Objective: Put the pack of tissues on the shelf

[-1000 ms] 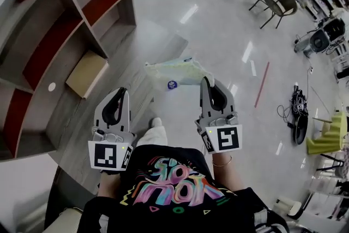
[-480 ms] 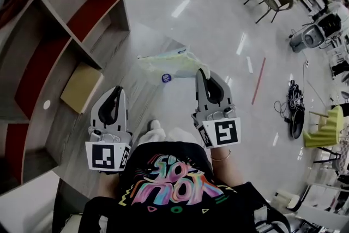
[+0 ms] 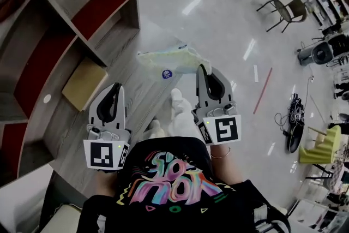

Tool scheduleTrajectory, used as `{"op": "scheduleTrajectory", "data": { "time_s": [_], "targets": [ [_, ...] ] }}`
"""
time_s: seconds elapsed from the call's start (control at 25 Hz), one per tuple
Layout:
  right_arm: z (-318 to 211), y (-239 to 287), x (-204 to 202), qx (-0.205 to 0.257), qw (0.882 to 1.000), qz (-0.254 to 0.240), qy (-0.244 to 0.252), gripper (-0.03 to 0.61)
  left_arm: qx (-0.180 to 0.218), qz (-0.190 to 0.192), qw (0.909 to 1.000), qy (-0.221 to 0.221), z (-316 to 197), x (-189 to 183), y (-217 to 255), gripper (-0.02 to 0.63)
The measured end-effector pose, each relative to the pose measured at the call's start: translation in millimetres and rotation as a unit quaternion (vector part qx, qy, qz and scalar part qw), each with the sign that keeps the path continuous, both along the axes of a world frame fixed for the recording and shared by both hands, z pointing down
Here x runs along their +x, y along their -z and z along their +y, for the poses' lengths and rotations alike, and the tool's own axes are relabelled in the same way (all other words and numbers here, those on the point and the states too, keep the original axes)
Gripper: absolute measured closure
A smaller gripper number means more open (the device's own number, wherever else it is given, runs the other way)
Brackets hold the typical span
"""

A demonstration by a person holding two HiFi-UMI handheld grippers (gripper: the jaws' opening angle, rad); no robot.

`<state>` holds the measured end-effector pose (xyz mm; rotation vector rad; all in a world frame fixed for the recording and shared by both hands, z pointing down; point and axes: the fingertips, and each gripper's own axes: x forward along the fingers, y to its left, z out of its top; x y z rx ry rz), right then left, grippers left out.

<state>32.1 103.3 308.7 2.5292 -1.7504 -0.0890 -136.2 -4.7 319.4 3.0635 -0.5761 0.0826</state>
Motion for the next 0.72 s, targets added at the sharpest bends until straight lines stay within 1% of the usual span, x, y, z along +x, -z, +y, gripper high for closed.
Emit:
{"op": "scheduleTrajectory", "data": {
  "time_s": [0.08, 0.2, 0.32, 0.44, 0.6, 0.72],
  "targets": [
    [-29.8, -1.3, 20.9, 0.002, 1.000, 0.003, 0.018, 0.560, 0.001, 0.003, 0.9998, 0.018, -23.0, 18.5, -2.2, 0.577],
    [-75.7, 10.6, 49.1, 0.009, 0.998, 0.018, 0.060, 0.560, 0.002, 0.008, 0.9983, 0.058, -54.2, 44.2, 3.8, 0.575],
    [-120.5, 25.2, 74.3, 0.022, 0.994, 0.035, 0.102, 0.560, 0.002, 0.010, 0.9954, 0.095, -82.0, 69.3, 8.1, 0.575],
    [-171.6, 38.8, 96.0, 0.040, 0.988, 0.041, 0.143, 0.561, 0.001, 0.010, 0.9917, 0.128, -113.2, 93.7, 12.0, 0.577],
    [-254.1, 37.6, 116.4, 0.055, 0.977, 0.037, 0.203, 0.561, 0.002, 0.007, 0.9833, 0.182, -168.9, 115.0, 3.7, 0.577],
    [-284.1, 30.1, 126.5, 0.064, 0.965, 0.039, 0.250, 0.561, 0.006, 0.002, 0.9735, 0.229, -179.1, 122.5, -7.0, 0.577]
  ]
}}
